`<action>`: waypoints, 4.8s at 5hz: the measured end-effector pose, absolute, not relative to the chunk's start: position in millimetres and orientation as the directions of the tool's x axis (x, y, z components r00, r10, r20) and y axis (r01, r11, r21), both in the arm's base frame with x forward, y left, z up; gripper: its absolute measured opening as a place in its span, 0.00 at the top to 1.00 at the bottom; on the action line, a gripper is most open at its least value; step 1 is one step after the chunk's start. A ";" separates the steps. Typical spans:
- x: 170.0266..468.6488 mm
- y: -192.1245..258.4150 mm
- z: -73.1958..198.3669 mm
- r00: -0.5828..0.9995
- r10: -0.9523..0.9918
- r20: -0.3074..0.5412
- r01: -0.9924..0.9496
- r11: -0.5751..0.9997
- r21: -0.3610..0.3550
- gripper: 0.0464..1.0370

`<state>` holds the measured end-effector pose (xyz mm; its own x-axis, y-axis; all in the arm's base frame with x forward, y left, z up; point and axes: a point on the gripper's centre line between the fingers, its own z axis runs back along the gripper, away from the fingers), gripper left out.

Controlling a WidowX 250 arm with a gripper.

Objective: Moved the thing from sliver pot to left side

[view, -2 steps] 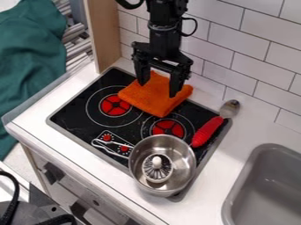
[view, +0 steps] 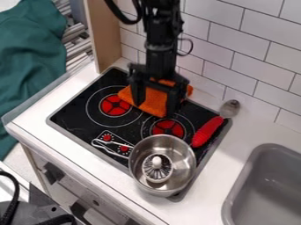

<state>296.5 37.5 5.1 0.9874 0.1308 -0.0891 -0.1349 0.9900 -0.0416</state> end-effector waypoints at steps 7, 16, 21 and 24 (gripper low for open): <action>225.6 -21.6 -7.4 0.960 0.277 -0.035 -0.279 0.957 -0.076 0.03; 240.4 70.1 58.5 0.899 0.435 -0.054 -0.436 0.900 -0.011 0.87; 314.6 171.3 -11.6 0.905 0.408 -0.121 -0.416 0.908 -0.053 0.87; 326.7 176.4 -19.6 0.910 0.397 -0.123 -0.397 0.918 0.026 0.81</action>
